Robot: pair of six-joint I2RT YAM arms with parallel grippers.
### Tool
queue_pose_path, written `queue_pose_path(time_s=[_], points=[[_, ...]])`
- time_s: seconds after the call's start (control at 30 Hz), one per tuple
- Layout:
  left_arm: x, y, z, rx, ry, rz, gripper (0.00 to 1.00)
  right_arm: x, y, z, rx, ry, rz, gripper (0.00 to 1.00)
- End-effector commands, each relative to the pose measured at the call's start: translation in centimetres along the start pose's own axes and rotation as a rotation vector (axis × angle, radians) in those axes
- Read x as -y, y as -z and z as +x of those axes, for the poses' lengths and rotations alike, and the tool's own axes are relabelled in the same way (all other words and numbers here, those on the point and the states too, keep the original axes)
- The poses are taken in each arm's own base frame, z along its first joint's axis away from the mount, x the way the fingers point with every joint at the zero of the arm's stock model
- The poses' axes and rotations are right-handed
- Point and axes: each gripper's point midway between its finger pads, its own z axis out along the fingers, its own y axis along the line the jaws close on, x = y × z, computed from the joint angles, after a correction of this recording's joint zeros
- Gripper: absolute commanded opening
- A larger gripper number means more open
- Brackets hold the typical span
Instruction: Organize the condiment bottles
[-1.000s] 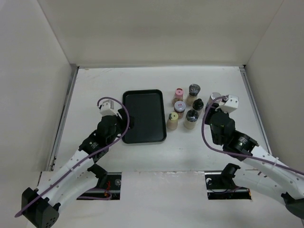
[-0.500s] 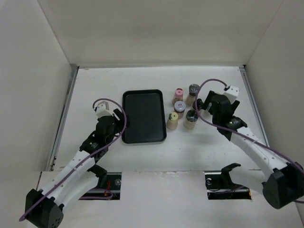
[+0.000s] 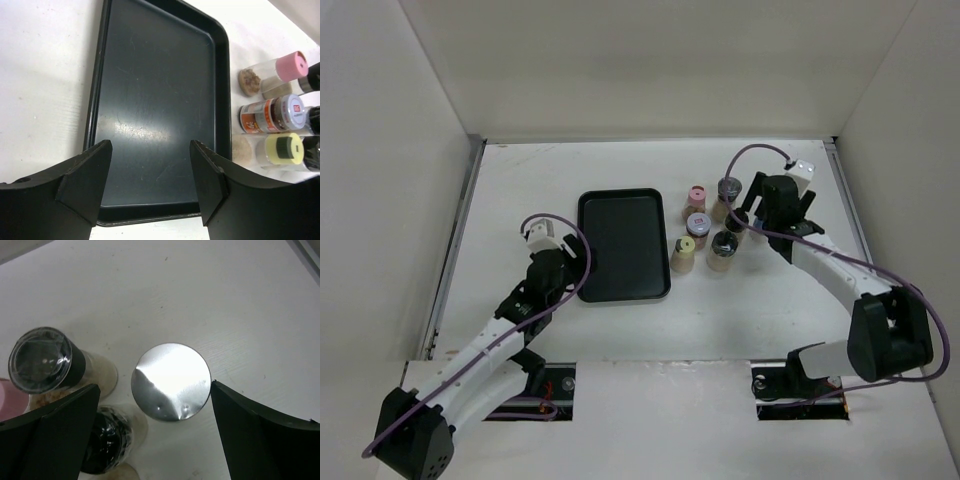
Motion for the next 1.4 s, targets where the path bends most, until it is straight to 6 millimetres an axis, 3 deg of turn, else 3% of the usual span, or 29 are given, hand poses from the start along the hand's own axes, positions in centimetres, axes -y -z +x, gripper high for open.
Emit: queue_pose_path(time_s=[0.0,0.2,0.33,0.4,0.57,0.7,0.83,0.93,1.07,1.2,1.37], points=[[0.8,-0.3,-0.2,0.025,0.010,0.042,0.62,-1.0,-1.1,-3.4,0.086,-0.051,-0.019,0.98],[1.0,-0.4,-0.3,0.041,0.008,0.055,0.62,-0.8,-2.5,-2.9,0.079,-0.048,0.011,0.91],[-0.1,-0.5,0.0,0.057,0.021,0.035,0.61,-0.6,-2.3,-3.7,0.113,-0.073,0.021,0.61],[-0.5,-0.4,0.0,0.063,0.023,0.032,0.61,0.0,-1.3,-5.5,0.177,-0.097,0.042,0.55],[-2.5,0.0,0.2,0.127,0.070,0.018,0.61,0.9,3.4,-11.3,0.332,-0.118,0.061,0.53],[-2.8,0.3,-0.1,0.175,0.101,0.042,0.61,-0.4,7.8,-16.1,0.437,-0.134,-0.002,0.52],[-3.4,0.1,-0.1,0.207,0.119,0.044,0.61,-4.6,11.7,-19.7,0.509,-0.139,-0.148,0.51],[-3.6,-0.1,-0.1,0.222,0.125,0.050,0.62,-10.3,12.8,-20.1,0.501,-0.108,-0.296,0.51],[-3.6,-0.2,0.1,0.224,0.129,0.058,0.62,-18.5,12.7,-18.6,0.450,-0.064,-0.448,0.51],[-3.3,0.0,-0.2,0.234,0.135,0.076,0.62,-25.8,11.3,-15.6,0.393,-0.008,-0.541,0.51],[-3.5,-0.2,0.3,0.218,0.135,0.060,0.62,-32.3,10.0,-10.6,0.325,0.069,-0.597,0.51]])
